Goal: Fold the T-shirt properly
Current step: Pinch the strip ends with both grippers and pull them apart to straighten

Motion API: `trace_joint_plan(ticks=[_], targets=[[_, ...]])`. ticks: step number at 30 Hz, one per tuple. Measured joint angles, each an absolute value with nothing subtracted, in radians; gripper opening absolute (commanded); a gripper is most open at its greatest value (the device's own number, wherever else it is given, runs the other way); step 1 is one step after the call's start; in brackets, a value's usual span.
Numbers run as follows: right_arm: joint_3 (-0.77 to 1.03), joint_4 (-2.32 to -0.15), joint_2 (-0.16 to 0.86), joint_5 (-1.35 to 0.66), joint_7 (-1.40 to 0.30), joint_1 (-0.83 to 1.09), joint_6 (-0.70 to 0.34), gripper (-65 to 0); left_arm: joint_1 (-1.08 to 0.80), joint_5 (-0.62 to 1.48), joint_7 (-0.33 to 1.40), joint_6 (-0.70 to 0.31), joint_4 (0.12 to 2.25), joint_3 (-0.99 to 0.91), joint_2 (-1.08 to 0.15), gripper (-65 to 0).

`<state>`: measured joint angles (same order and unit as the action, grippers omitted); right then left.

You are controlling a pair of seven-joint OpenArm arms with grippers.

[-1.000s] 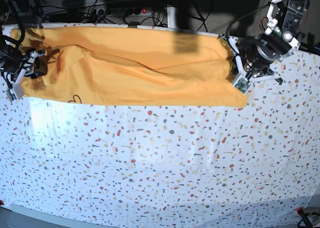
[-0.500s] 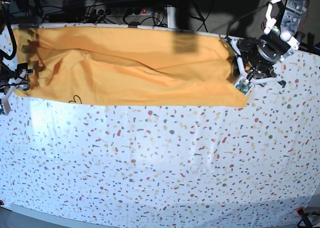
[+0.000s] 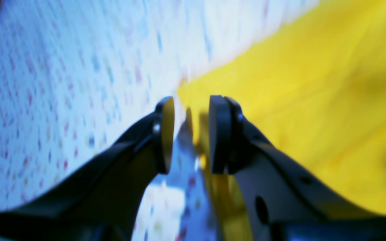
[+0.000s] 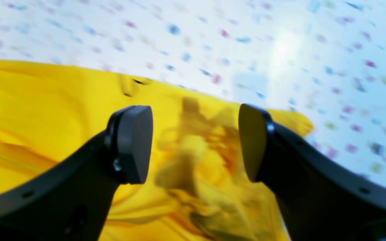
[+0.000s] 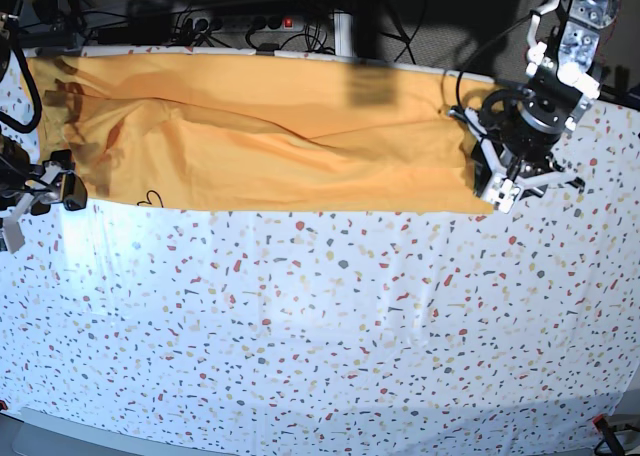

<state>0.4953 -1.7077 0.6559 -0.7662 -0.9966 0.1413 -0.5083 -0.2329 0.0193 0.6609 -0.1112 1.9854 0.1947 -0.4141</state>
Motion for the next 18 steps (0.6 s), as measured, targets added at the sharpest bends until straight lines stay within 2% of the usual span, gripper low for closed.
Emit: trace_joint_plan(ticks=[4, 8, 10, 14, 18], targets=[[0.495, -1.708, 0.653, -0.778, -1.012, 0.141, -0.512, -25.4, -0.177, 0.134, 0.627, -0.22, 1.98, 0.196, -0.368, -47.5], [0.495, -1.708, 0.632, -0.779, -1.011, 0.141, -0.512, -25.4, -0.157, 0.157, 0.639, -0.241, 1.862, 0.196, -0.313, -47.5], [0.496, -1.708, 0.611, -0.78, -1.012, 0.142, -0.513, -25.4, -0.151, 0.155, 0.705, -0.246, 1.801, 0.194, -0.274, -47.6], [0.496, -1.708, 0.577, -0.789, -1.012, 0.142, -0.569, -25.4, -0.152, 0.208, 0.77, -0.326, 1.79, 0.197, -0.235, -51.1], [0.495, -1.708, 0.556, -0.798, -1.013, 0.142, -0.584, -25.4, -0.162, 0.229, 0.838, -0.33, 1.802, 0.196, -0.244, -51.1]])
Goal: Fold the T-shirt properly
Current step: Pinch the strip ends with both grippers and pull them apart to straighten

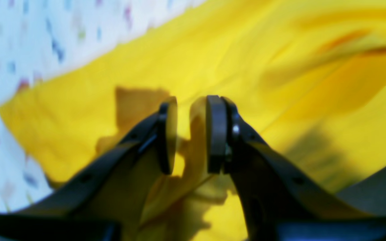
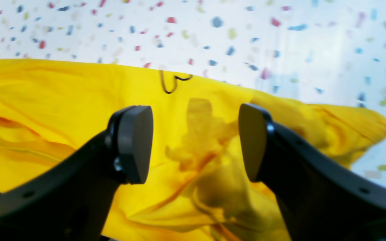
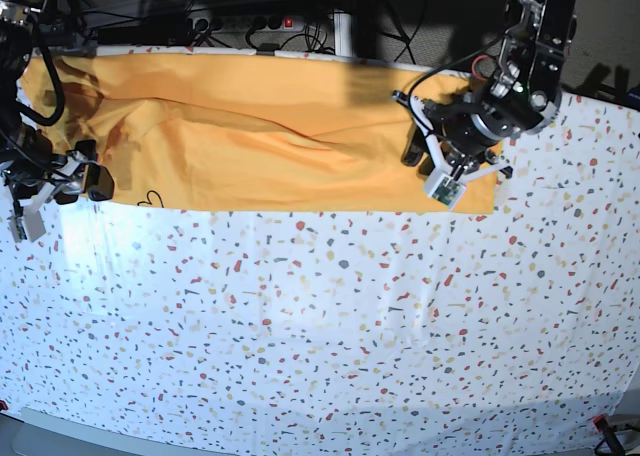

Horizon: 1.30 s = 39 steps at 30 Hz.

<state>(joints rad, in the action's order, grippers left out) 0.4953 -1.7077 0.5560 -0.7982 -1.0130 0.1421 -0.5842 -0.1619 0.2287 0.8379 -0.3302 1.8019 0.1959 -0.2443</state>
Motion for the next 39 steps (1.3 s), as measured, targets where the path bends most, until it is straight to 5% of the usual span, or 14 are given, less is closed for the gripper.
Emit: trace_joint_plan(ticks=[11, 17, 27, 39], targets=[[0.496, -1.708, 0.55, -0.812, -1.038, 0.141, -0.585, -25.4, -0.266, 0.226, 0.943, -0.37, 1.863, 0.195, -0.273, -51.0], [0.493, -1.708, 0.478, -0.883, -1.291, 0.157, -0.689, -25.4, -0.277, 0.228, 0.875, -0.368, 1.864, 0.195, -0.325, -51.0], [0.5, -1.449, 0.461, -0.526, -0.838, 0.248, -0.702, -25.4, -0.28, 0.23, 0.875, -0.367, 1.863, 0.195, -0.344, -51.0], [0.5, -1.439, 0.459, -0.684, -0.873, 0.218, -0.701, -25.4, -0.28, 0.23, 0.818, -0.369, 1.863, 0.196, -0.344, -51.0]])
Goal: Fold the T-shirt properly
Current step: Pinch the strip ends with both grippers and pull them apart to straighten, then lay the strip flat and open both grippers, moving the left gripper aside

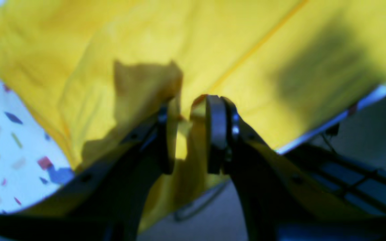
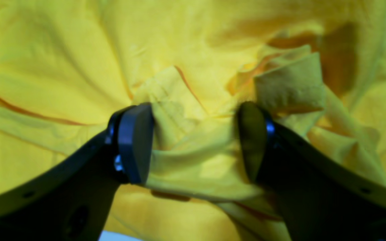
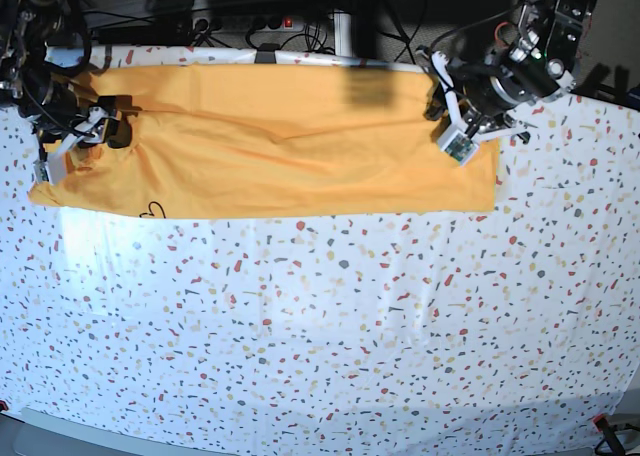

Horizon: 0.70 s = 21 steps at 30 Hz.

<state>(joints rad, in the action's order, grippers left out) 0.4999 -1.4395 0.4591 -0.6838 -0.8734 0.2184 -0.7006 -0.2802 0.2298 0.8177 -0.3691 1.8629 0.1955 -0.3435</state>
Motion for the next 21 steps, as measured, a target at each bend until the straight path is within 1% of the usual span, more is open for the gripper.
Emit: trace_joint_plan(ticks=[4, 8, 10, 12, 15, 17, 21], targets=[[0.498, -1.44, 0.459, -0.681, -0.89, 0.205, -0.701, -25.4, -0.275, 0.23, 0.778, -0.368, 1.823, 0.195, -0.343, -51.0], [0.498, -1.44, 0.455, -0.679, -0.89, 0.205, -0.701, -25.4, -0.26, 0.257, 0.699, -0.375, 1.707, 0.195, -0.343, -51.0], [0.499, -1.441, 0.443, -0.676, -0.882, 0.203, -0.701, -25.4, -0.226, 0.283, 0.661, -0.395, 1.644, 0.191, -0.342, -51.0], [0.503, -1.441, 0.42, -0.652, -0.851, 0.199, -0.701, -25.4, -0.191, 0.291, 0.651, -0.396, 1.6, 0.191, -0.332, -51.0], [0.507, -1.442, 0.356, -0.552, -0.79, 0.171, -0.699, -25.4, -0.145, 0.29, 0.661, -0.394, 1.568, 0.191, -0.315, -51.0], [0.507, -1.439, 0.317, -0.496, -0.789, 0.132, -0.697, -25.4, -0.116, 0.281, 0.685, -0.389, 1.559, 0.191, -0.303, -51.0], [0.503, -1.399, 0.271, -0.476, -0.778, 0.067, -0.697, -25.4, -0.094, 0.262, 0.688, -0.389, 1.553, 0.194, -0.302, -51.0]])
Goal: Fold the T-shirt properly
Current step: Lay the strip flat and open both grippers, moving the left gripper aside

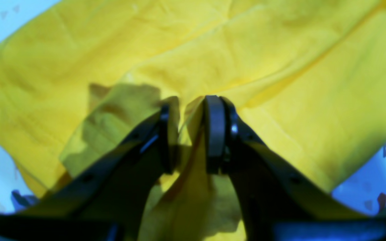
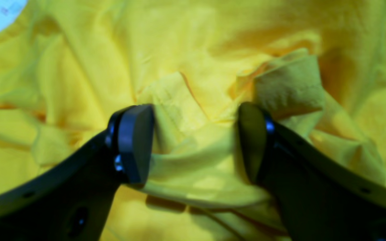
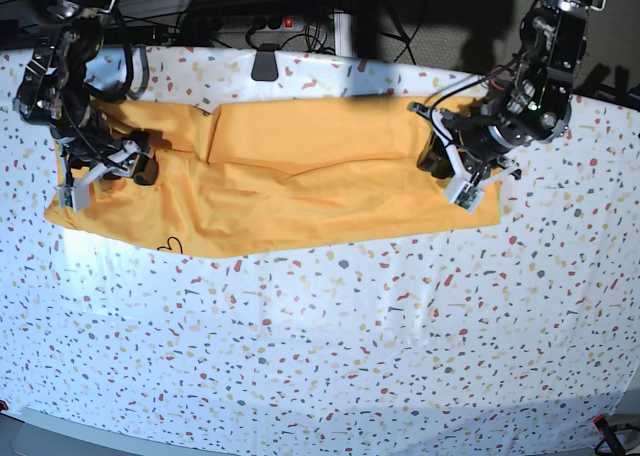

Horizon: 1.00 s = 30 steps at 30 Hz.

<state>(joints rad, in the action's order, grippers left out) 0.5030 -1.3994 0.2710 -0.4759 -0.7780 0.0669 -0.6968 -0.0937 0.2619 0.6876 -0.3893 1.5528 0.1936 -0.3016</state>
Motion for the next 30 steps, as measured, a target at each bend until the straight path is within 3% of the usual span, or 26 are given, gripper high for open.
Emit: trace_joint_plan(ticks=[9, 16, 30], targets=[[0.503, -1.245, 0.299, -0.447, -0.735, -0.042, -0.701, -25.4, -0.057, 0.191, 0.592, -0.397, 1.48, 0.195, -0.306, -51.0], [0.504, -1.212, 0.299, -0.439, -0.73, -0.069, -0.701, -25.4, 0.091, 0.192, 0.558, -0.422, 1.308, 0.191, -0.305, -51.0], [0.497, -1.206, 0.347, -0.466, -0.756, -0.069, -0.702, -25.4, 0.236, 0.262, 0.756, -0.442, 1.253, 0.196, -0.305, -51.0]])
